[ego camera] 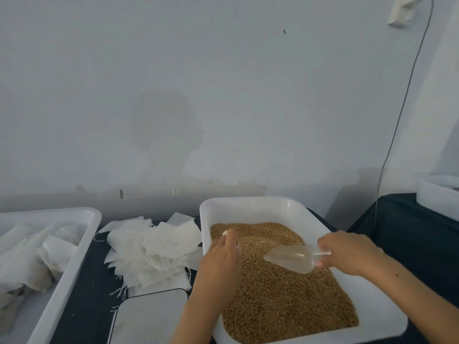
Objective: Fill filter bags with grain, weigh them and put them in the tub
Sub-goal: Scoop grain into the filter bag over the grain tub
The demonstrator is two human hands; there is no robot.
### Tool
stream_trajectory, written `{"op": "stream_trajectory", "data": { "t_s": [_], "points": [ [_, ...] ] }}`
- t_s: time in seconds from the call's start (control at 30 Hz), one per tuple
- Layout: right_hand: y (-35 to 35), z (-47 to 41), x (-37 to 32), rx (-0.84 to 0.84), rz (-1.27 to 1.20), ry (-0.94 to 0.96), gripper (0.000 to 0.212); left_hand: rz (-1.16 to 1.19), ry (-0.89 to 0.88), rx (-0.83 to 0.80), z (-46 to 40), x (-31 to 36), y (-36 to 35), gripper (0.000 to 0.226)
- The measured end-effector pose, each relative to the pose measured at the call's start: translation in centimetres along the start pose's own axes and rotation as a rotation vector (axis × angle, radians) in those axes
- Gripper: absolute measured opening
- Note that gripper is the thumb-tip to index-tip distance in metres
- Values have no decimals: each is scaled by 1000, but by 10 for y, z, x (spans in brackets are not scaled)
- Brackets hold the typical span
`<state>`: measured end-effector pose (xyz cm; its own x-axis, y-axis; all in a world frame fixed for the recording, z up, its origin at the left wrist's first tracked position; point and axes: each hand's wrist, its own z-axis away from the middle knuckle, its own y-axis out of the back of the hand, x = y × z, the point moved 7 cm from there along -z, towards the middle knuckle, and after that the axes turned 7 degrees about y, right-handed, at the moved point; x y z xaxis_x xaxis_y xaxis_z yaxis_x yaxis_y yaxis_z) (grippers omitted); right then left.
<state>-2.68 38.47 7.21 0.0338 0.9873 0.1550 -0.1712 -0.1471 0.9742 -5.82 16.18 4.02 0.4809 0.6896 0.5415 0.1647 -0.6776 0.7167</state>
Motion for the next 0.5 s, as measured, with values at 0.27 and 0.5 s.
{"op": "stream_trajectory", "data": {
  "t_s": [0.27,0.5],
  "points": [
    [-23,-22,-33,46,-145,69,9,-67,-51,48,-4,-2,18,9],
    [-42,-16,-24,114,-357,118,22,-47,-56,72,-7,-8,20,9]
  ]
}}
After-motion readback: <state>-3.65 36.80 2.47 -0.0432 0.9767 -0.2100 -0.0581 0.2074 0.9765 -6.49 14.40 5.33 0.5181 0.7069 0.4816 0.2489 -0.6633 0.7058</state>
